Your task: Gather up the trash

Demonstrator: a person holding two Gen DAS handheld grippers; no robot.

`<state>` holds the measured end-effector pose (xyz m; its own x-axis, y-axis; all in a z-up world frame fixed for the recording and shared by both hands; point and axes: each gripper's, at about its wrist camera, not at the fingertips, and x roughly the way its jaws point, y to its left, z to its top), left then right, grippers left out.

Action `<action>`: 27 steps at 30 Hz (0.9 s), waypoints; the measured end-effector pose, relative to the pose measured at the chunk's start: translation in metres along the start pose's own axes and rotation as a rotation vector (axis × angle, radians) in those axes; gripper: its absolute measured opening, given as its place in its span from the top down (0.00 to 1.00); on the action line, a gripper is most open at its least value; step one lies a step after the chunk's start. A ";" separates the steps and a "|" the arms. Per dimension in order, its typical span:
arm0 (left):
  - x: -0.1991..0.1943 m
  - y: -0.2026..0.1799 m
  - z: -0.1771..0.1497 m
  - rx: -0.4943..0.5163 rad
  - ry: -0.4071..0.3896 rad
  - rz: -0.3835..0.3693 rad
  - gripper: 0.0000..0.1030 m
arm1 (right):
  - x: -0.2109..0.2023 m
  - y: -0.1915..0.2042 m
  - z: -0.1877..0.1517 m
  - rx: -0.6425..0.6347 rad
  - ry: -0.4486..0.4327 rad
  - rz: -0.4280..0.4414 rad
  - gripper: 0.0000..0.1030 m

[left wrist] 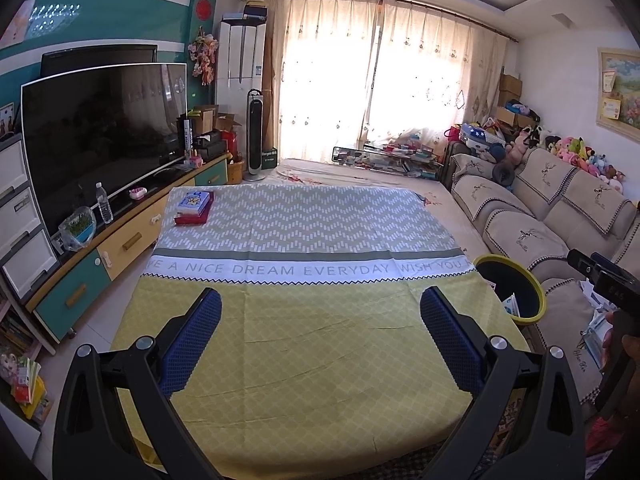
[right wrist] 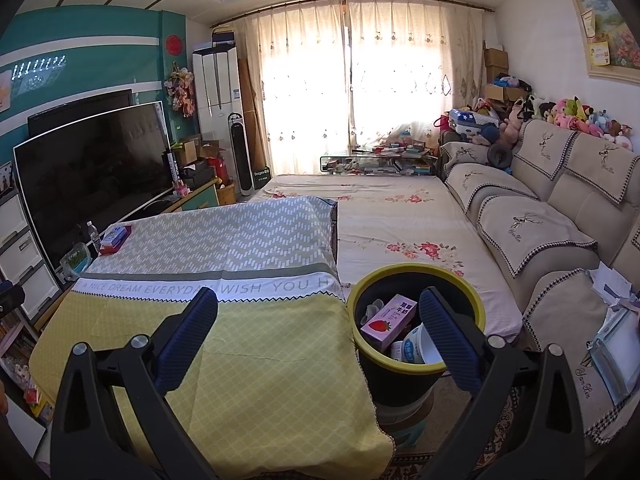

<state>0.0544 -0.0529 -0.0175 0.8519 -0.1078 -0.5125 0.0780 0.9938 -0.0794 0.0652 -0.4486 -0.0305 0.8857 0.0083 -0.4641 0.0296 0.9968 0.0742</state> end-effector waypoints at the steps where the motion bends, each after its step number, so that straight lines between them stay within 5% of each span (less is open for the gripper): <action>1: 0.000 0.000 0.000 -0.002 0.001 -0.001 0.05 | 0.000 0.000 0.000 0.000 0.000 0.000 0.07; 16: 0.014 0.000 -0.002 -0.008 0.022 -0.060 0.05 | 0.007 0.001 -0.002 -0.004 0.025 0.008 0.07; 23: 0.045 0.021 0.010 -0.028 0.066 -0.016 0.05 | 0.027 0.008 0.003 -0.015 0.062 0.056 0.07; 27: 0.088 0.045 0.022 -0.009 0.102 0.070 0.05 | 0.067 0.020 0.019 -0.019 0.107 0.129 0.07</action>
